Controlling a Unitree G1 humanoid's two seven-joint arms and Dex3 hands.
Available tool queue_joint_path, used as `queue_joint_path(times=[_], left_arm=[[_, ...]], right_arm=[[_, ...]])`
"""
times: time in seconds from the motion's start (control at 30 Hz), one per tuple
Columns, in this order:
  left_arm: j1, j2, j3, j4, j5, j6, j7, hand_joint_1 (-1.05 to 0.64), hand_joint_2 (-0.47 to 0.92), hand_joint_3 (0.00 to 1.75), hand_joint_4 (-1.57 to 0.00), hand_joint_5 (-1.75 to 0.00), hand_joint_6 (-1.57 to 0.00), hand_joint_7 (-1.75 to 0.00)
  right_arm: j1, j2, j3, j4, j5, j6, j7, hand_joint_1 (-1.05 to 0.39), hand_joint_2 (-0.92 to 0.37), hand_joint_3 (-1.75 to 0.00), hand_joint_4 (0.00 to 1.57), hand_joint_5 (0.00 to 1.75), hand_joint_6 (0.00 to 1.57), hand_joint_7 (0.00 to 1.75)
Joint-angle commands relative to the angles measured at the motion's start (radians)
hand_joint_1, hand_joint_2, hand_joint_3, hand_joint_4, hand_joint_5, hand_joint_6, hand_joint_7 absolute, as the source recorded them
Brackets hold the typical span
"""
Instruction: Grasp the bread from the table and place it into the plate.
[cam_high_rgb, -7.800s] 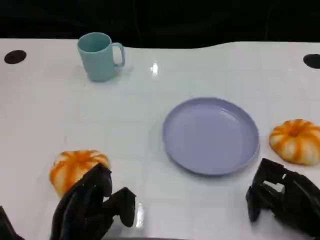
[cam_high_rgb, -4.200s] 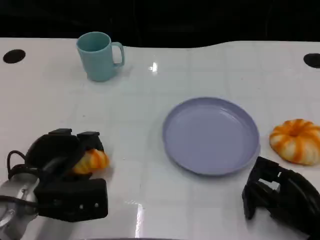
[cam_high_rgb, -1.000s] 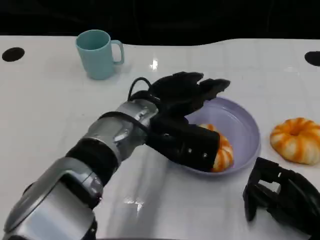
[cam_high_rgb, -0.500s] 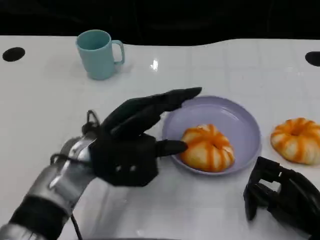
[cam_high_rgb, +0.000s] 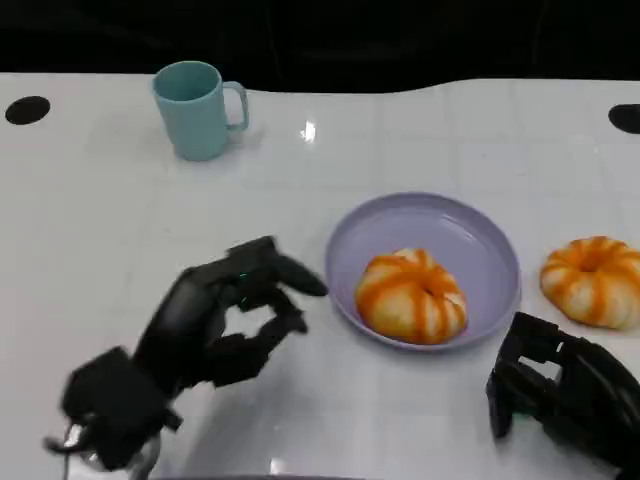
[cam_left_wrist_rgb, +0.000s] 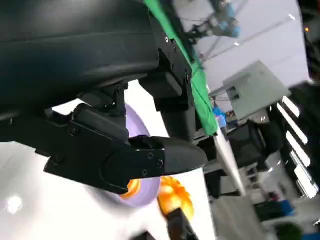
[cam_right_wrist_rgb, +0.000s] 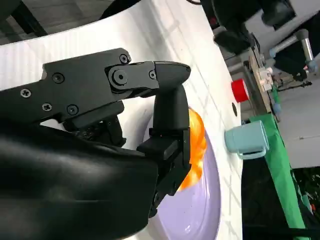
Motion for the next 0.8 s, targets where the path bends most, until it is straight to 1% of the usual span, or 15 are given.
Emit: queue_joint_path(times=[0.03, 0.07, 0.13, 0.2, 0.27, 0.37, 0.47, 0.53, 0.67, 0.8], left_arm=[[0.076, -0.027, 0.056, -0.044, -0.159, 0.078, -0.126, -0.74, 0.92, 0.39, -0.76, -1.75, -0.6, -1.65], [0.089, -0.03, 0.065, -0.047, -0.169, 0.086, -0.142, -0.75, 0.92, 0.41, -0.8, -1.75, -0.61, -1.71], [0.126, -0.039, 0.081, -0.075, -0.204, 0.137, -0.167, -0.76, 0.92, 0.4, -0.84, -1.75, -0.62, -1.74], [0.15, -0.048, 0.092, -0.106, -0.229, 0.186, -0.18, -0.76, 0.92, 0.37, -0.86, -1.75, -0.63, -1.74], [0.156, -0.054, 0.102, -0.121, -0.23, 0.208, -0.186, -0.76, 0.92, 0.37, -0.87, -1.75, -0.63, -1.75], [0.208, -0.084, 0.127, -0.133, -0.313, 0.281, -0.245, -0.76, 0.92, 0.32, -0.88, -1.75, -0.64, -1.75], [0.233, -0.094, 0.146, -0.143, -0.338, 0.325, -0.27, -0.78, 0.92, 0.31, -0.89, -1.75, -0.65, -1.75], [0.252, -0.106, 0.165, -0.149, -0.371, 0.364, -0.294, -0.78, 0.92, 0.27, -0.91, -1.75, -0.66, -1.74], [0.276, -0.121, 0.185, -0.162, -0.378, 0.396, -0.311, -0.8, 0.92, 0.24, -0.92, -1.75, -0.67, -1.74], [0.283, -0.136, 0.204, -0.156, -0.38, 0.412, -0.333, -0.78, 0.92, 0.24, -0.94, -1.75, -0.68, -1.74]], right_arm=[[0.02, -0.016, -0.003, -0.02, 0.005, 0.018, -0.003, -0.61, -0.92, -0.24, 0.74, 1.75, 0.63, 1.59], [0.022, -0.017, -0.005, -0.023, 0.009, 0.028, -0.002, -0.6, -0.92, -0.23, 0.74, 1.74, 0.63, 1.59], [0.023, -0.015, -0.008, -0.03, 0.019, 0.048, 0.003, -0.59, -0.92, -0.22, 0.74, 1.74, 0.63, 1.58], [0.025, -0.014, -0.009, -0.035, 0.021, 0.054, 0.002, -0.58, -0.92, -0.22, 0.73, 1.74, 0.63, 1.58], [0.026, -0.014, -0.009, -0.039, 0.02, 0.057, 0.002, -0.58, -0.92, -0.22, 0.73, 1.75, 0.63, 1.58], [0.03, -0.014, -0.009, -0.048, 0.022, 0.061, 0.004, -0.58, -0.92, -0.22, 0.73, 1.75, 0.63, 1.58], [0.033, -0.015, -0.009, -0.051, 0.021, 0.054, 0.011, -0.58, -0.92, -0.22, 0.73, 1.75, 0.63, 1.58], [0.037, -0.017, -0.008, -0.056, 0.016, 0.048, 0.008, -0.59, -0.92, -0.23, 0.72, 1.75, 0.62, 1.58], [0.04, -0.017, -0.009, -0.065, 0.018, 0.052, 0.009, -0.59, -0.92, -0.24, 0.73, 1.75, 0.62, 1.59], [0.04, -0.015, -0.008, -0.067, 0.019, 0.053, 0.009, -0.59, -0.92, -0.24, 0.73, 1.75, 0.63, 1.6]])
